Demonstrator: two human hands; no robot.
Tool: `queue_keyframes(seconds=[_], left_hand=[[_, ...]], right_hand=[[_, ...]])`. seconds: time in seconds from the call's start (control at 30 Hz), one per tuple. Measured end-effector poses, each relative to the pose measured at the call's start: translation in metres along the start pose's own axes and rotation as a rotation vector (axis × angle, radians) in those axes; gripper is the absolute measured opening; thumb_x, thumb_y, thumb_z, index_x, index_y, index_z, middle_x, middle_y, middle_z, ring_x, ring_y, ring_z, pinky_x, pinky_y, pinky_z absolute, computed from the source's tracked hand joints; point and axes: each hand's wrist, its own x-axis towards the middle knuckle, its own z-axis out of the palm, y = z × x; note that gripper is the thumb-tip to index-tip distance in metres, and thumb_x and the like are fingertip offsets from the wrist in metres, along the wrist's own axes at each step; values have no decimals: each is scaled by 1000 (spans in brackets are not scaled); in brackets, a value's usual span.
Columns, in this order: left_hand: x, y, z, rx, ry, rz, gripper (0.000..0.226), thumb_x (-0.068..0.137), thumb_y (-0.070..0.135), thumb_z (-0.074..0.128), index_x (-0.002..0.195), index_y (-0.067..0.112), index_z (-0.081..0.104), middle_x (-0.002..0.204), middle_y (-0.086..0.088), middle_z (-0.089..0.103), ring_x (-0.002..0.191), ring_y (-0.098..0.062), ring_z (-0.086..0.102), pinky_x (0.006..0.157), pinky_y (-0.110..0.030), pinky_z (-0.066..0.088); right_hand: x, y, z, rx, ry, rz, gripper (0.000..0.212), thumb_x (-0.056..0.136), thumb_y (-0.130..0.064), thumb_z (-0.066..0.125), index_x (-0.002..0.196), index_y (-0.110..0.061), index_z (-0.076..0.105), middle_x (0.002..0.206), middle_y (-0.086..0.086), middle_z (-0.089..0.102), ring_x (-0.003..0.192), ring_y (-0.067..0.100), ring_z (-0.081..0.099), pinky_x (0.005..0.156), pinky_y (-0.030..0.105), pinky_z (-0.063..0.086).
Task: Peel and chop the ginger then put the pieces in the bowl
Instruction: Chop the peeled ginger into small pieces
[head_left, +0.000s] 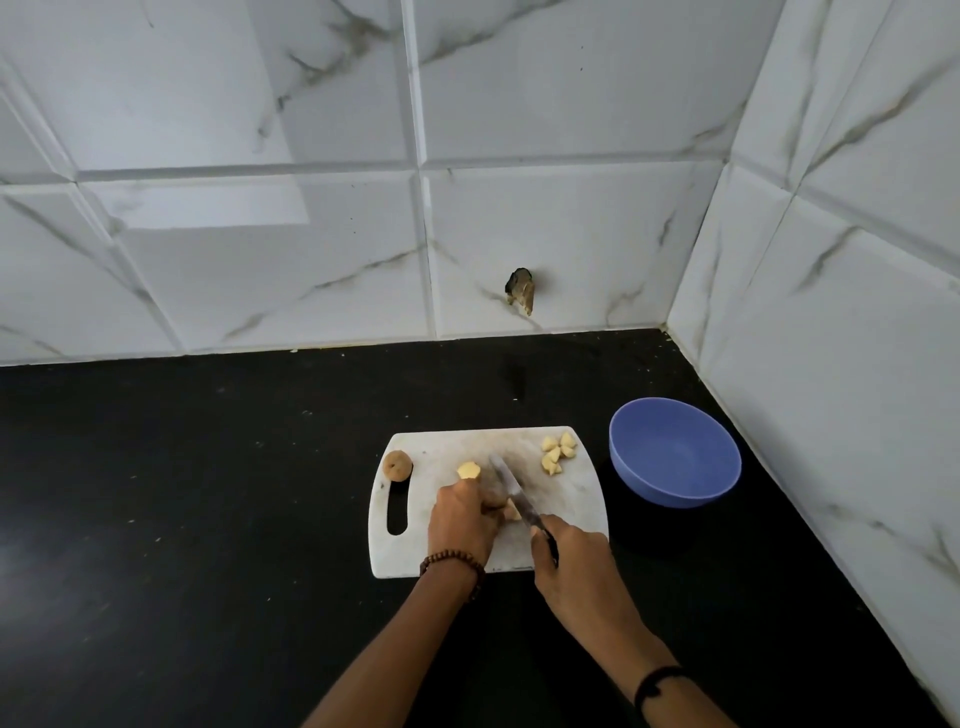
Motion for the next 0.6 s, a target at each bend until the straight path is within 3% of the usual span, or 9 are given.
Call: queue_keyframes(seconds=[0.27, 0.6], left_hand=[[-2, 4, -3, 10, 14, 31, 8, 82, 16, 72, 88, 18, 76, 84, 6, 72, 77, -3, 63, 77, -18, 52], [-1, 3, -2, 22, 4, 3, 6, 81, 16, 73, 86, 19, 76, 80, 7, 71, 76, -4, 64, 79, -23, 57]], right_hand=[[3, 4, 1, 19, -22, -14, 27, 103, -35, 43, 109, -19, 64, 89, -5, 65, 79, 7, 65, 69, 18, 55], [4, 2, 4, -54, -24, -44, 28, 103, -35, 41, 108, -18, 63, 90, -3, 66, 82, 9, 65, 72, 24, 57]])
